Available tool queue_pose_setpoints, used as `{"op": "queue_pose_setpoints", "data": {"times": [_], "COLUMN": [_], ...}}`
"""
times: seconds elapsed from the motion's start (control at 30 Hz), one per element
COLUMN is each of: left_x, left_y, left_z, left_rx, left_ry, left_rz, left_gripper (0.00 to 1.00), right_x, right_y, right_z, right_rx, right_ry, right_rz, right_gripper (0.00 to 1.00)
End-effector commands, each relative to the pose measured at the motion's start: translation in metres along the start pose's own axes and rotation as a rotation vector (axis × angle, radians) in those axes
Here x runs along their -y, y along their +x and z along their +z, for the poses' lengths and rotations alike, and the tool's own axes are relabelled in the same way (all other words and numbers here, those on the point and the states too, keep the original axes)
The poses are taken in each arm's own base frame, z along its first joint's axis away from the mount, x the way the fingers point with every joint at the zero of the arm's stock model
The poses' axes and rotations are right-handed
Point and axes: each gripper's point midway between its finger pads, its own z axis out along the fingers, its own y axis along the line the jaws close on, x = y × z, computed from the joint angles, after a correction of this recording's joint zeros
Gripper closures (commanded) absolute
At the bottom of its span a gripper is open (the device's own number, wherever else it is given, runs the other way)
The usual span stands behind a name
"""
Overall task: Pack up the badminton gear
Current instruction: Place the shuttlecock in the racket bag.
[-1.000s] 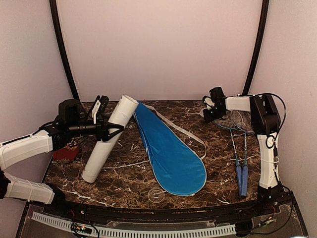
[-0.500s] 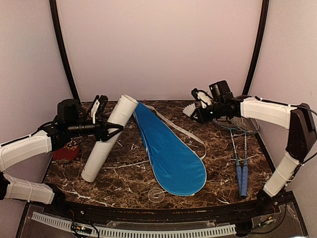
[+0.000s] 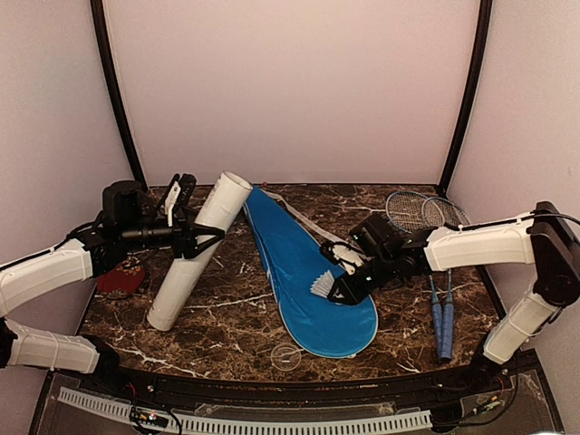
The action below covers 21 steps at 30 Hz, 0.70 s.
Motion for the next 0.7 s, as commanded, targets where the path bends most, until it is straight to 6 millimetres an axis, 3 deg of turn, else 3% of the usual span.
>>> {"op": "queue_pose_setpoints", "data": {"times": [0.0, 0.13, 0.23, 0.33, 0.53, 0.67], "left_x": [0.007, 0.01, 0.011, 0.011, 0.012, 0.013], "left_y": [-0.02, -0.019, -0.019, -0.018, -0.019, -0.02], "left_z": [-0.007, -0.006, -0.006, -0.005, -0.006, -0.007], "left_rx": [0.041, 0.04, 0.038, 0.034, 0.037, 0.04], "left_ry": [0.02, 0.034, 0.041, 0.04, 0.036, 0.034], "left_rz": [0.073, 0.075, 0.075, 0.077, 0.085, 0.091], "left_gripper": [0.36, 0.36, 0.36, 0.36, 0.36, 0.36], "right_x": [-0.018, -0.019, -0.008, 0.0, 0.002, -0.003], "right_y": [-0.006, 0.012, 0.033, 0.044, 0.035, 0.027], "right_z": [-0.005, -0.008, 0.0, 0.005, -0.006, -0.022], "right_rx": [0.044, 0.021, -0.036, -0.065, -0.014, 0.068], "right_ry": [-0.047, -0.044, 0.003, 0.044, 0.074, 0.051], "right_rz": [0.035, 0.027, 0.014, 0.015, 0.059, 0.161], "right_gripper": [0.73, 0.72, 0.7, 0.61, 0.38, 0.29]}}
